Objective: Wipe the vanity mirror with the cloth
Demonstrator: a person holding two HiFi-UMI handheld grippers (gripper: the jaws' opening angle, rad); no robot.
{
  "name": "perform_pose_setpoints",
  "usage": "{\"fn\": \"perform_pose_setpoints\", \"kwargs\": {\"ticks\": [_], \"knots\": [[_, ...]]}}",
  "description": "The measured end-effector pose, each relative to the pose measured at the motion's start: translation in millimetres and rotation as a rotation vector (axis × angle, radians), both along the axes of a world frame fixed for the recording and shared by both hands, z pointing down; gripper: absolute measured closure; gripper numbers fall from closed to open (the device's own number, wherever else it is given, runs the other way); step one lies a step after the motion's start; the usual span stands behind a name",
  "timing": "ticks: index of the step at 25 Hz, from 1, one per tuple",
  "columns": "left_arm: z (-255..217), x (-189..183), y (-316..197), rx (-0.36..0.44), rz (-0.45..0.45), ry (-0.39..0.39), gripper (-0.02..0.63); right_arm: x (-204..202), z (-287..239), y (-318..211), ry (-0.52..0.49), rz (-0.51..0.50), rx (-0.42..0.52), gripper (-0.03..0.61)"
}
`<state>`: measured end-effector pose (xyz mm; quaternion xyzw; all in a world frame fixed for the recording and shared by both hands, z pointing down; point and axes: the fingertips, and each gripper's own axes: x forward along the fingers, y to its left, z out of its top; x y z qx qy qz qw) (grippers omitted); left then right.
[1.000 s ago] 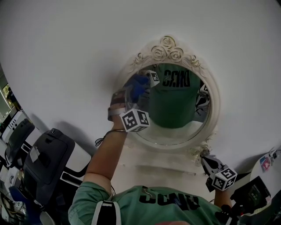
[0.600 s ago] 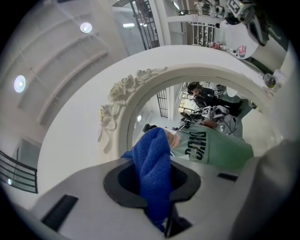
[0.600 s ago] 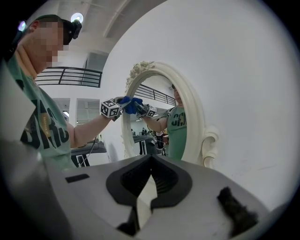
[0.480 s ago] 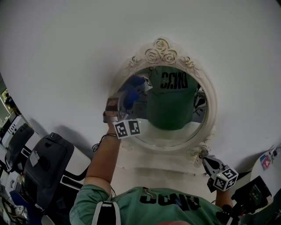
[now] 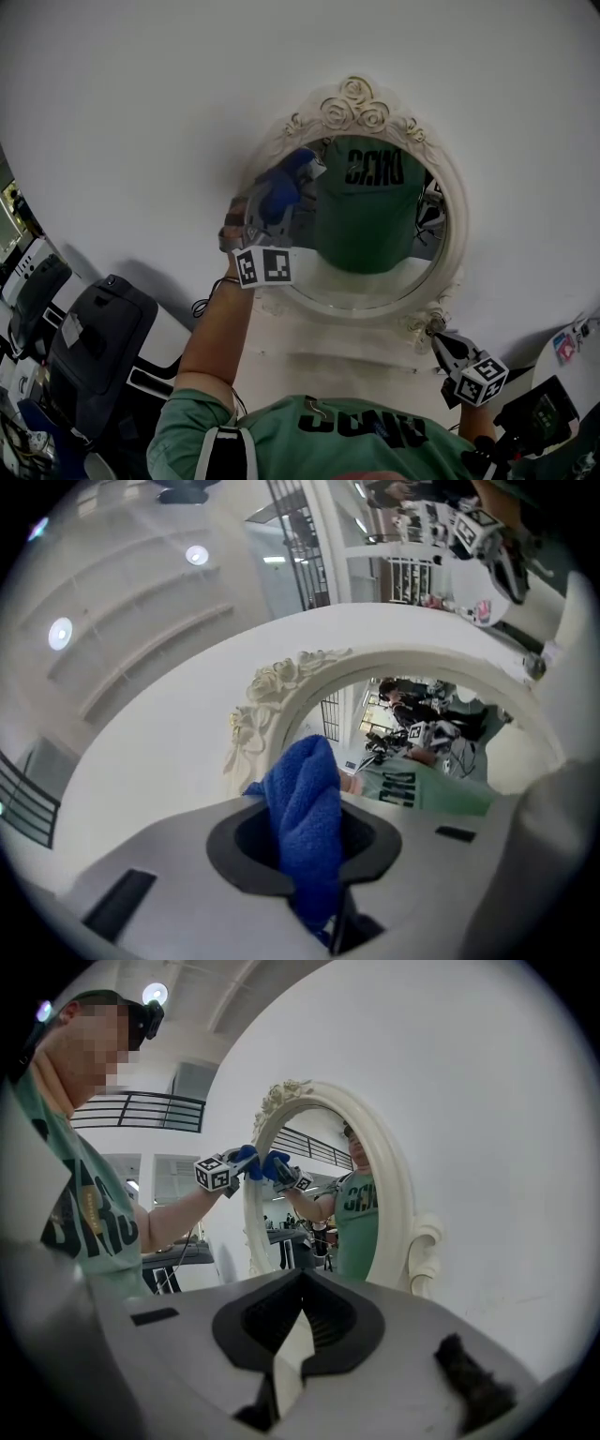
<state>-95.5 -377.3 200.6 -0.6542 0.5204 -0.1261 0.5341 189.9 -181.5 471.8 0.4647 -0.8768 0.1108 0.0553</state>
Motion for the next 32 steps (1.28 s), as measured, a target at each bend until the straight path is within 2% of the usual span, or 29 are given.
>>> {"fn": "perform_pose_setpoints", "kwargs": {"ticks": [5,8,10,13,16,19,21,23,25,30,32], "knots": [[1,-5,7,-0.157,0.136,0.157,0.525,-4,0,-1,0.004,-0.011,0.0,0.566],[2,-16,5,-0.169,0.122,0.203,0.525,-6,-1,-1,0.009,-0.02,0.001,0.566],[1,-22,3,-0.117,0.066,0.174,0.525,-8,-1,-1,0.012,-0.024,0.002,0.566],[-3,-20,4,-0.002,-0.009,0.066,0.525,-10,0,-2,0.014,-0.029,-0.001,0.566],[-10,-6,7,0.091,-0.047,-0.04,0.525,-11,0,-1,0.017,-0.032,-0.001,0.566],[-13,8,3,0.136,-0.061,-0.113,0.525,-11,0,-1,0.018,-0.03,-0.002,0.566],[-11,12,-3,0.121,-0.055,-0.116,0.525,-11,0,-2,0.015,-0.029,-0.001,0.566],[-8,11,-4,0.076,-0.025,-0.076,0.523,-11,1,-1,0.014,-0.027,-0.003,0.566],[-5,12,1,-0.005,0.04,-0.004,0.523,-10,2,0,0.015,-0.023,-0.009,0.566],[12,18,18,-0.273,0.247,0.172,0.523,-11,2,0,0.015,-0.026,-0.01,0.566],[29,17,18,-0.407,0.314,0.25,0.525,-15,2,-2,0.02,-0.038,-0.007,0.566]]}}
